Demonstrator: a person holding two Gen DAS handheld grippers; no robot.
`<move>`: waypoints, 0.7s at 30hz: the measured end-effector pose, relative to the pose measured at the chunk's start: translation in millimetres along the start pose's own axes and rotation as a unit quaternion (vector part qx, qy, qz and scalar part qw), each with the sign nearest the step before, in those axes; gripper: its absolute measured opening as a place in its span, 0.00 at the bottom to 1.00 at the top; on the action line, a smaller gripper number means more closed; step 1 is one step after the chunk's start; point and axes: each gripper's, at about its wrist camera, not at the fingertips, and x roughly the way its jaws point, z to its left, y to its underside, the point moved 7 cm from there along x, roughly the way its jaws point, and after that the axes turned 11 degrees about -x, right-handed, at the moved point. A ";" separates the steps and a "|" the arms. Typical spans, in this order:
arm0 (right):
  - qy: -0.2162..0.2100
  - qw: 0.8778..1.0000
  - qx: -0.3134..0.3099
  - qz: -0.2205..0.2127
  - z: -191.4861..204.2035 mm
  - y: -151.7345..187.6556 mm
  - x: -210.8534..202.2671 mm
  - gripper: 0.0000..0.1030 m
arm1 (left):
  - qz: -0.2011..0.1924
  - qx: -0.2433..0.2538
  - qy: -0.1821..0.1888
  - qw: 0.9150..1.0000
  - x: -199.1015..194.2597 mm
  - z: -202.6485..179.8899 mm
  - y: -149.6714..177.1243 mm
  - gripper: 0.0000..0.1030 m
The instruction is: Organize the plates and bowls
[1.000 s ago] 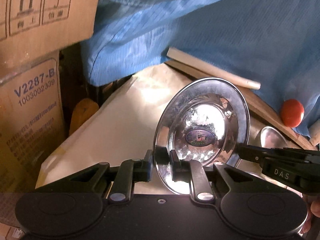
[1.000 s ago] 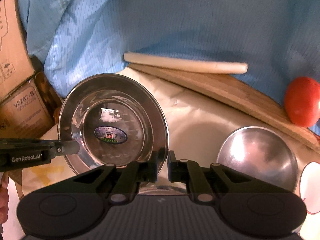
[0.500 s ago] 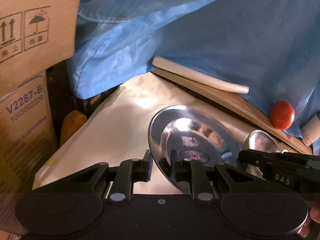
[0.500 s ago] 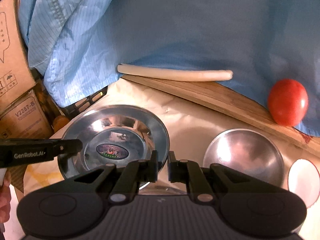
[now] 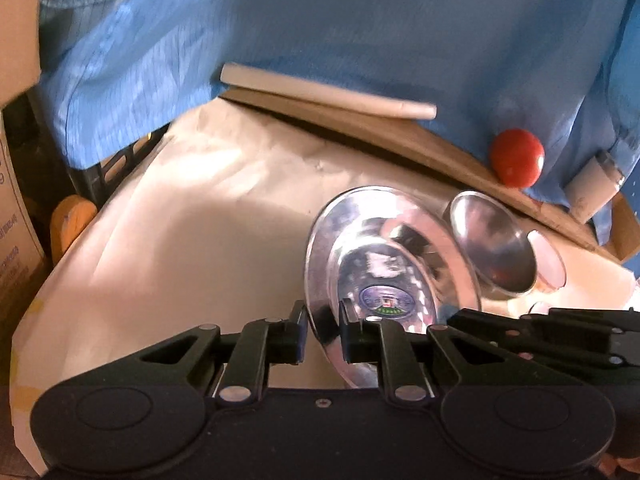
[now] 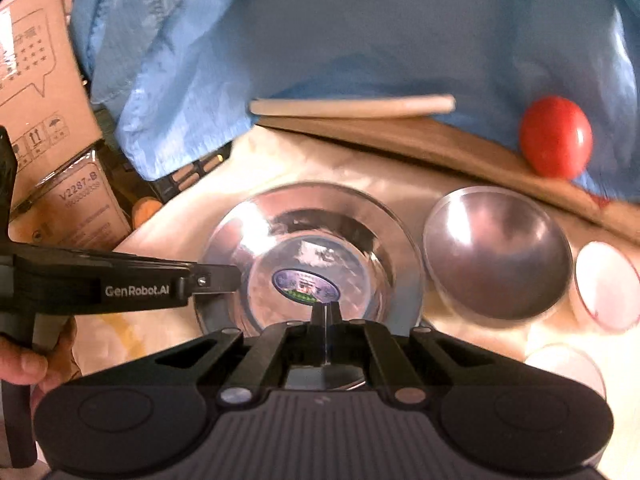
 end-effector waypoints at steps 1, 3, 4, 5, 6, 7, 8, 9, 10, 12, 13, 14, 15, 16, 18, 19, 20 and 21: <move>0.000 1.000 0.005 0.004 -1.3 3.2 -0.3 0.01 | 0.005 0.005 -0.001 1.000 1.2 0.3 2.9 0.16; 0.002 1.000 0.014 0.009 -3.2 8.5 -0.6 0.02 | 0.014 0.014 0.007 1.000 0.5 -1.2 9.2 0.14; 0.001 1.000 0.017 0.012 -3.5 11.3 -0.6 0.02 | 0.018 0.020 0.009 1.000 2.2 -2.2 10.3 0.14; 0.000 1.000 0.019 0.015 -4.0 14.2 -0.8 0.03 | 0.022 0.024 0.013 0.999 2.8 -3.6 12.1 0.14; -0.001 1.000 0.021 0.017 -4.0 16.7 -1.0 0.04 | 0.027 0.029 0.015 0.999 3.4 -5.8 14.5 0.13; -0.003 1.000 0.023 0.019 -3.9 19.2 -1.6 0.06 | 0.032 0.034 0.013 0.999 4.6 -6.9 16.8 0.14; -0.003 0.999 0.025 0.021 -4.0 21.3 -2.2 0.08 | 0.037 0.036 0.013 0.999 5.0 -7.2 19.4 0.14; -0.003 0.999 0.028 0.021 -4.1 23.5 -3.8 0.09 | 0.044 0.038 0.012 0.998 6.1 -6.7 21.9 0.15; -0.002 0.999 0.031 0.020 -4.5 25.6 -5.6 0.10 | 0.050 0.037 0.011 0.998 7.4 -6.0 24.3 0.15; 0.001 0.999 0.035 0.020 -5.9 29.6 -10.1 0.12 | 0.061 0.039 0.010 0.997 10.5 -5.0 28.6 0.16; 0.003 0.999 0.039 0.019 -7.0 32.1 -12.6 0.15 | 0.066 0.040 0.010 0.997 11.7 -4.7 30.4 0.16; 0.006 0.999 0.042 0.019 -8.7 34.3 -15.0 0.22 | 0.071 0.041 0.011 0.997 13.3 -4.9 32.1 0.17; 0.008 0.999 0.047 0.019 -10.4 36.6 -16.9 0.25 | 0.074 0.042 0.011 0.996 14.3 -4.8 33.5 0.19; 0.010 0.998 0.052 0.019 -12.2 39.1 -18.8 0.30 | 0.077 0.043 0.012 0.996 15.4 -5.0 34.8 0.20; 0.014 0.998 0.063 0.019 -15.8 44.4 -22.4 0.32 | 0.082 0.045 0.010 0.996 17.3 -5.1 36.9 0.21; 0.017 0.997 0.069 0.019 -17.5 47.4 -24.5 0.33 | 0.083 0.045 0.009 0.996 17.9 -5.0 37.6 0.22; 0.020 0.997 0.073 0.019 -19.0 49.5 -26.4 0.36 | 0.083 0.045 0.009 0.995 18.1 -5.0 38.1 0.25; 0.023 0.997 0.077 0.018 -20.5 51.6 -28.4 0.38 | 0.083 0.045 0.008 0.996 17.8 -5.2 37.9 0.32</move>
